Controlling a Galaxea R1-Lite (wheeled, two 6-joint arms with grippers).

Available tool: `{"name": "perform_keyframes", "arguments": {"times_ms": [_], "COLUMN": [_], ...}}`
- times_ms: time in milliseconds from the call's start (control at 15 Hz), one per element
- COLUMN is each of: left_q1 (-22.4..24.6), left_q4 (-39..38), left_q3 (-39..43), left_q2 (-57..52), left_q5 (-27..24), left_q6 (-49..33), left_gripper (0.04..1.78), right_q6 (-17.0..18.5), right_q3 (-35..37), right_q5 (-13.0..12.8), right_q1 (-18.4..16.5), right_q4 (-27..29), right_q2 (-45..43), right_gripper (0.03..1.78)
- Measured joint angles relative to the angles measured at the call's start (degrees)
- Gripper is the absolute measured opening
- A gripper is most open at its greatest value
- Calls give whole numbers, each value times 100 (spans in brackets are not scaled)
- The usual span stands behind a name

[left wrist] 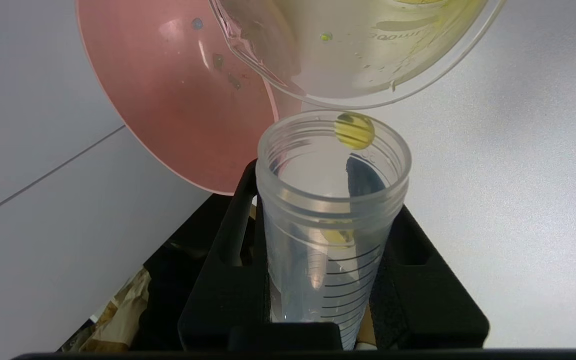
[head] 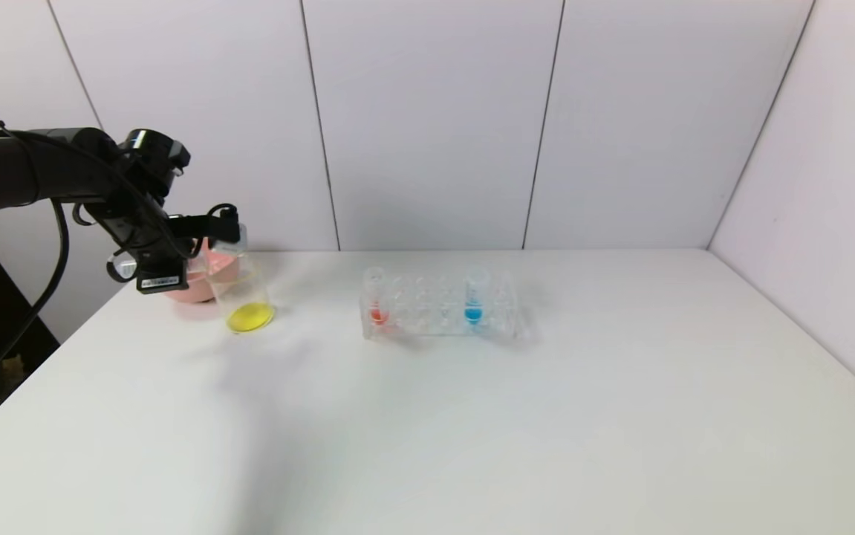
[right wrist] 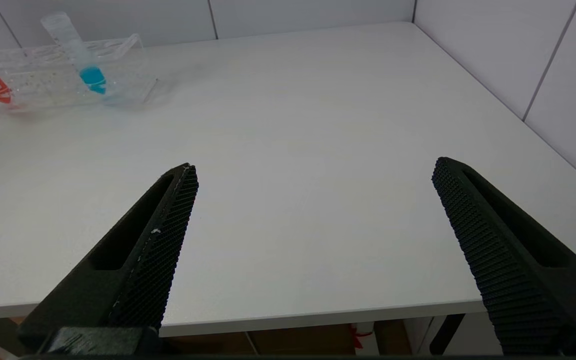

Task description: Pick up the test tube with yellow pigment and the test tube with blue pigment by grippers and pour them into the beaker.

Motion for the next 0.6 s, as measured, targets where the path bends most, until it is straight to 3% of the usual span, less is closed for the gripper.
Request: {"name": "perform_keyframes", "arguments": {"times_ms": [333,600], "left_q1": [33,166], "left_q4": [-190,-729], "left_q3": [10,119], "left_q2": [-238,-605], "left_q5": [-573,-1608], "left_q6": [-824,-2409], "left_gripper": [54,54], "right_q6": [-2,-2], "right_q3": [0,0], "right_q5": [0,0], "right_q1": [0,0], "right_q4": [-2,-2], "right_q2": [0,0], "right_gripper": [171,171]}}
